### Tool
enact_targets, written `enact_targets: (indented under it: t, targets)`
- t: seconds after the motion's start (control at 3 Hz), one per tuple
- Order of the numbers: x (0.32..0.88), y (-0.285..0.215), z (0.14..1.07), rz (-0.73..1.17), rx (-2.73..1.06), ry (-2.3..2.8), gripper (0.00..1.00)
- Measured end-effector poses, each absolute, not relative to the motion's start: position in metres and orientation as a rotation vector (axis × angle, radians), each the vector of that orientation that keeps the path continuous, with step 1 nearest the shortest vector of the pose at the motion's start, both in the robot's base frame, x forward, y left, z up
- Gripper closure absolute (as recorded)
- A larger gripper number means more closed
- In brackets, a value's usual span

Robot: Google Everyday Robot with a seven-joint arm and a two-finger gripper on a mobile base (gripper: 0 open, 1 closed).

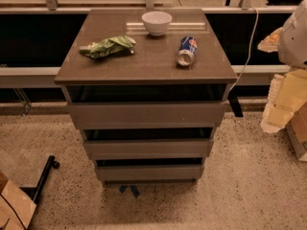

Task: Open top drawer

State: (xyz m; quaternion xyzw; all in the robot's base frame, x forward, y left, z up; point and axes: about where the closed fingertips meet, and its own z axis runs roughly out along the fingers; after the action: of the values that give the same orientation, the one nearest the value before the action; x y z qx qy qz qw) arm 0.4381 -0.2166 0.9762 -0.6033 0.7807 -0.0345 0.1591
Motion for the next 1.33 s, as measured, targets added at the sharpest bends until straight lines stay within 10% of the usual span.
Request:
enact_targets:
  t: [1.33]
  targets:
    - [0.484,-0.181,0.959,0.077,-1.806,1.983,0.00]
